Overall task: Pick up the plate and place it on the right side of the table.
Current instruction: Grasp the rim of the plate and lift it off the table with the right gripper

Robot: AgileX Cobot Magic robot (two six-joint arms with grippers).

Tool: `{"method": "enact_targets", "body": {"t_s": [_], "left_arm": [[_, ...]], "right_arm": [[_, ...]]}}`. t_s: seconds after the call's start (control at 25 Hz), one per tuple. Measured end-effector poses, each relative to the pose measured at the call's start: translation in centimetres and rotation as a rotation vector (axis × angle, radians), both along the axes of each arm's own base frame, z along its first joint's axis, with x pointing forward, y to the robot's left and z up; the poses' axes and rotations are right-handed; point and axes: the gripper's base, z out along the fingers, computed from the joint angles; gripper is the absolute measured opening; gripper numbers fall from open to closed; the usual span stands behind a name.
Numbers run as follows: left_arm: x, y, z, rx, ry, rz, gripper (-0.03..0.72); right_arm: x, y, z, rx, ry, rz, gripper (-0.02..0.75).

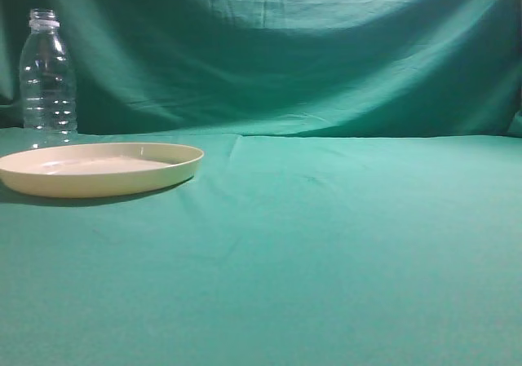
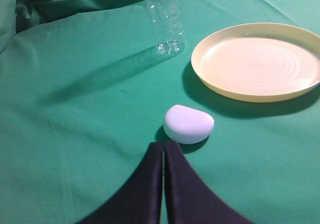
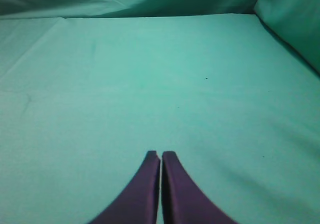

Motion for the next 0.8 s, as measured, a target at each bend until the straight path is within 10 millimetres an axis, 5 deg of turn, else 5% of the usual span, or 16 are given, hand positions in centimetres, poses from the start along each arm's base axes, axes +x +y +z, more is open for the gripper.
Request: {"method": "enact_targets", "body": {"t_s": [0.8], "left_arm": [[0.0,0.0,0.0,0.0,0.0,0.0,0.0]], "right_arm": [[0.17,0.1,0.64,0.044,-0.069,-0.001,0.0]]}}
